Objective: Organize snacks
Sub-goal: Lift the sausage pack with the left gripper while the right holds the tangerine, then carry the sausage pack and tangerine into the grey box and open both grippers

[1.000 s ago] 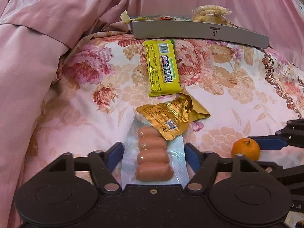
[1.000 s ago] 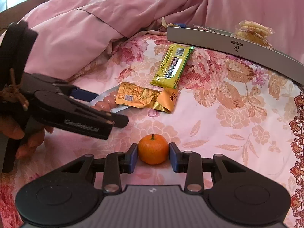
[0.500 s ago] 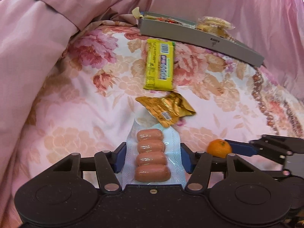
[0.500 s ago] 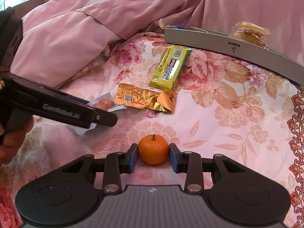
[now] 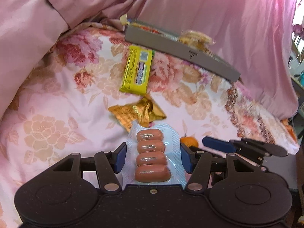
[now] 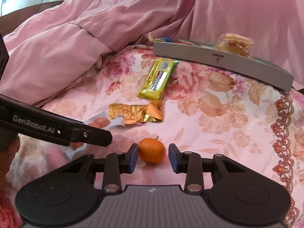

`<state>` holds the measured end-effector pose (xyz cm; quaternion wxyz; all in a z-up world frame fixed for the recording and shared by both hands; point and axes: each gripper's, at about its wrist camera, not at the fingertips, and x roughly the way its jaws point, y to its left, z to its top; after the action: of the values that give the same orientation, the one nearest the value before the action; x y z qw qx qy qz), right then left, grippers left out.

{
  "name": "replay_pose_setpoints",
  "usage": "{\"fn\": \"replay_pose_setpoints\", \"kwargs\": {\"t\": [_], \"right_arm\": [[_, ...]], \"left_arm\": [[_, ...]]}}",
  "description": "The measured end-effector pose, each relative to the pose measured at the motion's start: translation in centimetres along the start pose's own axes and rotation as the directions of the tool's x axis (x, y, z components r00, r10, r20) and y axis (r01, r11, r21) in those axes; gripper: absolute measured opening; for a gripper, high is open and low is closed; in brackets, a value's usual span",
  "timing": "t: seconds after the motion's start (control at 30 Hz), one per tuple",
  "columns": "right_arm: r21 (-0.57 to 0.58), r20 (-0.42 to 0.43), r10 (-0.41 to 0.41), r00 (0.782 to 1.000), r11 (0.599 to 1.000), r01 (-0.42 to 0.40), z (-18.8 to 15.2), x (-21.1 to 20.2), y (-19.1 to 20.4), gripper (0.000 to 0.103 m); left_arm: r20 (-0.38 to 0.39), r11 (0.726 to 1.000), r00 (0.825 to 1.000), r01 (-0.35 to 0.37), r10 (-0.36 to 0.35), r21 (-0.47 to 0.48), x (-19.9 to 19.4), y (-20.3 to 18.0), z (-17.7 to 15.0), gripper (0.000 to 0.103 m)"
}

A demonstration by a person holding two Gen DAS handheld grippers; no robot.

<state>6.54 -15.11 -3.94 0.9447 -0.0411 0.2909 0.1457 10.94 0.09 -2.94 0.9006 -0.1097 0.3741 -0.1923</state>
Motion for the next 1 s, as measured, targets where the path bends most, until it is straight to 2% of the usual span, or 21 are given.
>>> {"fn": "replay_pose_setpoints", "kwargs": {"t": [0.33, 0.4, 0.57, 0.77, 1.0], "right_arm": [[-0.008, -0.054, 0.048, 0.997, 0.999, -0.049, 0.0, 1.9, 0.1, 0.043], [-0.012, -0.055, 0.052, 0.997, 0.999, -0.053, 0.1, 2.3, 0.1, 0.039], [-0.011, -0.037, 0.071, 0.997, 0.997, -0.071, 0.3, 2.4, 0.0, 0.038], [-0.016, 0.004, 0.055, 0.998, 0.998, -0.055, 1.6, 1.7, -0.9, 0.038], [0.003, 0.090, -0.023, 0.996, 1.000, 0.023, 6.1, 1.2, -5.4, 0.038]], "left_arm": [[-0.001, 1.000, 1.000, -0.025, 0.025, -0.012, 0.2, 0.3, -0.2, 0.059], [0.002, 0.999, 1.000, -0.030, 0.030, -0.011, 0.2, 0.3, -0.2, 0.059], [0.020, 0.999, 0.999, -0.041, 0.042, -0.022, 0.3, 0.5, 0.5, 0.059], [0.066, 0.997, 0.996, -0.059, 0.062, -0.046, 0.9, 0.5, 3.6, 0.059], [0.142, 0.997, 0.988, -0.063, 0.068, -0.038, 3.2, -0.5, 10.3, 0.059]]}}
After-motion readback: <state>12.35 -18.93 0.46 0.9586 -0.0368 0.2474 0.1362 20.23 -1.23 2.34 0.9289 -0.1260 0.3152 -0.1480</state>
